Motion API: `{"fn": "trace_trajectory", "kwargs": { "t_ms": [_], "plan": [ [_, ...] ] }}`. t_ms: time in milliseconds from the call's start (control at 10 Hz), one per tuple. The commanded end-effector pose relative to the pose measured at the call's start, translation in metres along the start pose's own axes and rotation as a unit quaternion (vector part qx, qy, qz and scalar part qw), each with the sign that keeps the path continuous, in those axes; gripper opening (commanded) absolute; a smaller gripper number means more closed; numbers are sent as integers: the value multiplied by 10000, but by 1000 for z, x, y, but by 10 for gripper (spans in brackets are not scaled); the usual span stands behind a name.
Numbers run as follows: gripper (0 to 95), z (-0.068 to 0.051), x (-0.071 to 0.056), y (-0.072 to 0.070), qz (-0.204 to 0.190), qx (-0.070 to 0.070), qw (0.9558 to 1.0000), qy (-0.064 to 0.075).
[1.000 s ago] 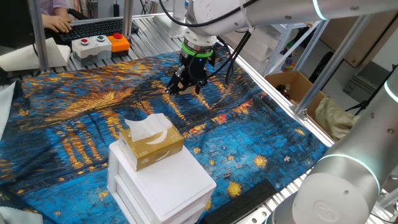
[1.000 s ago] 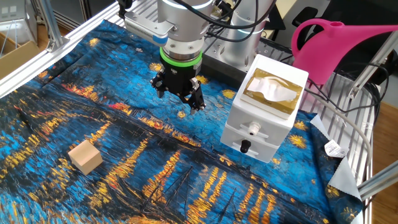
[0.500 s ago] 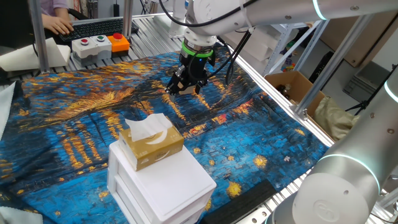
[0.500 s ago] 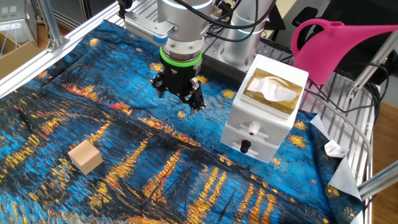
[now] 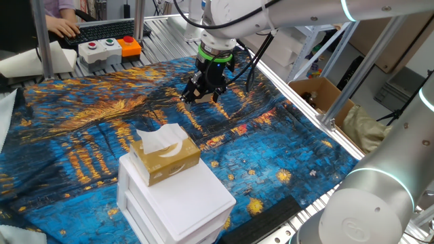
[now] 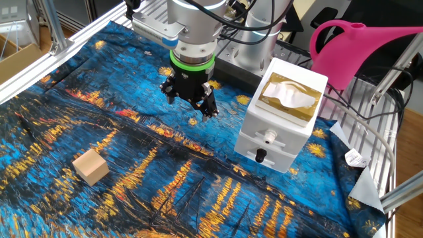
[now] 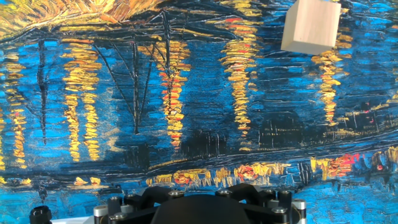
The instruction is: Approach and touch the side of the small block
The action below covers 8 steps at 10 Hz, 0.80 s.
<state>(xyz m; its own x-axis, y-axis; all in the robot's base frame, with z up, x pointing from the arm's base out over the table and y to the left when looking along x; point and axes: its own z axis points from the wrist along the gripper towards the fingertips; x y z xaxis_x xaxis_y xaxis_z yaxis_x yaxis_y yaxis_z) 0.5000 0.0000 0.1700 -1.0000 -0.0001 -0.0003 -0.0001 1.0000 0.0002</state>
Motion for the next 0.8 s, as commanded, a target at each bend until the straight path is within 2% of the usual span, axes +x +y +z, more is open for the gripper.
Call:
{"fn": "trace_trajectory", "kwargs": {
  "t_ms": [100, 300, 600, 800],
  "plan": [
    [190, 0, 0, 0, 1629, -53, 9866, -116],
    [190, 1, 0, 0, 1630, -166, 9864, -97],
    [190, 1, 0, 0, 1631, -228, 9863, -86],
    [190, 1, 0, 0, 1752, -261, 9842, -78]
  ]
}}
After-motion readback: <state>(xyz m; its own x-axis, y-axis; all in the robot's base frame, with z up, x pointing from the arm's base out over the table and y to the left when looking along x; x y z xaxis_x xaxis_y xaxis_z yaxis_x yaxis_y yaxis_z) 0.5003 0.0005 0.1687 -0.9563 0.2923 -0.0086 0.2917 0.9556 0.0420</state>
